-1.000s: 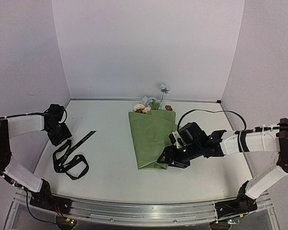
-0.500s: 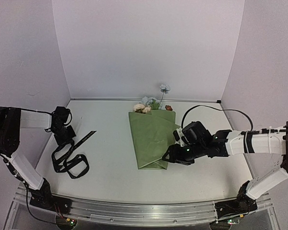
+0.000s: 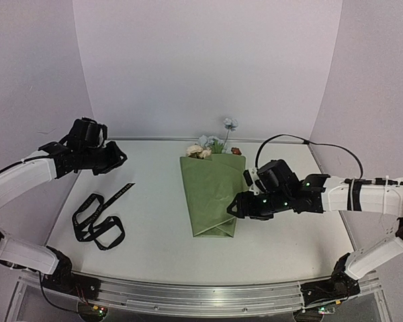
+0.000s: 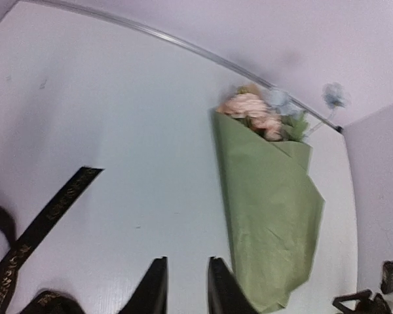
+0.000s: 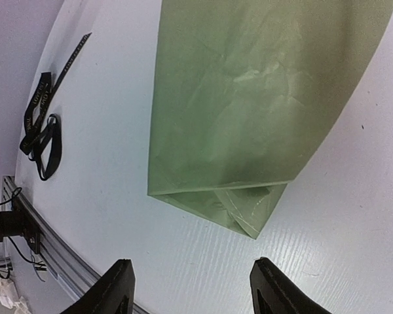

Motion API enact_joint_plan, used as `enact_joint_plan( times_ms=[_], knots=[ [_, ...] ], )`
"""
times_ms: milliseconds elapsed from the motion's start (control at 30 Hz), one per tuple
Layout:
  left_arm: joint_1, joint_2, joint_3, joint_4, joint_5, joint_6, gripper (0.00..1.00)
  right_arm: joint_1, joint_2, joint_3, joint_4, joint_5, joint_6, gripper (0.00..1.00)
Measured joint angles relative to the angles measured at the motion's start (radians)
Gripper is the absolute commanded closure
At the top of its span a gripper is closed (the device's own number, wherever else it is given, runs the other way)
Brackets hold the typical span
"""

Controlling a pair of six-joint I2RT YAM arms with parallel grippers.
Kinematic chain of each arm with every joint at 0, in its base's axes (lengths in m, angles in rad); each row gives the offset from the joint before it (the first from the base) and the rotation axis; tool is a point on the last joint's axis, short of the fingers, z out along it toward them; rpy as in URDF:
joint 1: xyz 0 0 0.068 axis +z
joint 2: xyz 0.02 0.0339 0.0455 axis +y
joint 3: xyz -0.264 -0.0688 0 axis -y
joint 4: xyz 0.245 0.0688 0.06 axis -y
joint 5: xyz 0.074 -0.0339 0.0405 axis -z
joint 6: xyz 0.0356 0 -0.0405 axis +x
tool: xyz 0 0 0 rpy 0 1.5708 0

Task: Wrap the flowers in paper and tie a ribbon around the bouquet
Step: Pick up the ribbon from the corner of the board.

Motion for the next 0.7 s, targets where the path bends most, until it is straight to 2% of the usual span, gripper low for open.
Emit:
enact_joint_plan(
  times_ms=[167, 300, 533, 600, 700],
  knots=[
    [0.145, 0.009, -0.116, -0.075, -0.099, -0.050, 0.45, 0.000, 0.000, 0.019, -0.002, 0.000, -0.004, 0.35],
    [0.287, 0.062, -0.194, -0.094, -0.107, -0.043, 0.44, 0.000, 0.000, 0.019, -0.008, -0.005, -0.005, 0.34],
    [0.338, 0.282, -0.224, -0.039, -0.053, -0.024, 0.48, 0.000, 0.000, 0.019, -0.007, -0.012, -0.012, 0.34],
    [0.350, 0.328, -0.235, -0.011, -0.026, -0.018, 0.54, 0.000, 0.000, 0.017, -0.005, -0.012, -0.013, 0.34],
    [0.361, 0.357, -0.230, 0.029, -0.007, -0.011, 0.70, 0.000, 0.000, 0.006, 0.009, -0.013, -0.012, 0.34]
  ],
)
